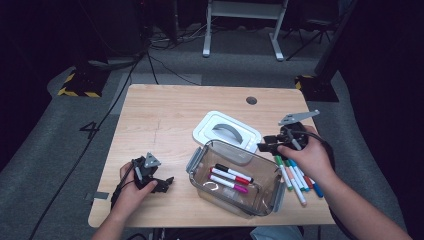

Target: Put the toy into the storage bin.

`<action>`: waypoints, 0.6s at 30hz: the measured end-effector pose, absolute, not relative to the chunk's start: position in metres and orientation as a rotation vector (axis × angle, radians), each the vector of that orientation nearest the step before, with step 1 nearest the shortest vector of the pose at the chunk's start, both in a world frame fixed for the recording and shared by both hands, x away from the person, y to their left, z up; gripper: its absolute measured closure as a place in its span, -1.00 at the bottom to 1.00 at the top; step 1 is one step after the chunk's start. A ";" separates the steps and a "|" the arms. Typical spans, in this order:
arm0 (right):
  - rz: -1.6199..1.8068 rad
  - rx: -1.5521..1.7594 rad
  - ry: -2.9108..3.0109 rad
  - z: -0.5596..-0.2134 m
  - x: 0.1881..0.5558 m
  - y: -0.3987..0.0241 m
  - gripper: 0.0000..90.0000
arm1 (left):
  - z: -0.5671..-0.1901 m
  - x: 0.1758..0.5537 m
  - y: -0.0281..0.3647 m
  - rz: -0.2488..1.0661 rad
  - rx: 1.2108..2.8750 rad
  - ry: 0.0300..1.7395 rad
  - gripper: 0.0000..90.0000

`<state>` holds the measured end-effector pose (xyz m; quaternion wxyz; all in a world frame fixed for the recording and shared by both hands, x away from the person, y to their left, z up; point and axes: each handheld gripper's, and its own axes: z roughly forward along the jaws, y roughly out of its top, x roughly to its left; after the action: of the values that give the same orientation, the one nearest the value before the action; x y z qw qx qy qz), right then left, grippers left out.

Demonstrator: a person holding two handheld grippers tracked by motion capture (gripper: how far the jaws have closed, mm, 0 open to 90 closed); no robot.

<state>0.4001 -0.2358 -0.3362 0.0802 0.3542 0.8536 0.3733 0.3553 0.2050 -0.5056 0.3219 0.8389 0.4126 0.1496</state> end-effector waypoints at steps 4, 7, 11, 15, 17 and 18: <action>1.068 1.134 2.497 -0.342 0.405 -0.260 0.26 | -0.506 0.355 0.205 0.393 2.201 1.086 -0.97; 1.007 1.226 2.455 -0.354 0.408 -0.287 0.29 | -0.506 0.355 0.205 0.392 2.202 1.084 -0.97; 0.937 1.348 2.395 -0.373 0.410 -0.324 0.29 | -0.506 0.355 0.205 0.392 2.202 1.085 -0.97; 0.891 1.435 2.369 -0.388 0.409 -0.344 0.30 | -0.506 0.355 0.205 0.392 2.202 1.085 -0.97; 0.849 1.474 2.353 -0.399 0.408 -0.356 0.31 | -0.506 0.355 0.205 0.392 2.202 1.084 -0.97; 0.805 1.525 2.337 -0.409 0.407 -0.367 0.32 | -0.506 0.355 0.205 0.395 2.202 1.085 -0.97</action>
<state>0.4066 -0.3670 -0.4092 0.1184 0.5215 0.7989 0.2752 0.3551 0.2049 -0.5055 0.3217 0.8385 0.4133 0.1504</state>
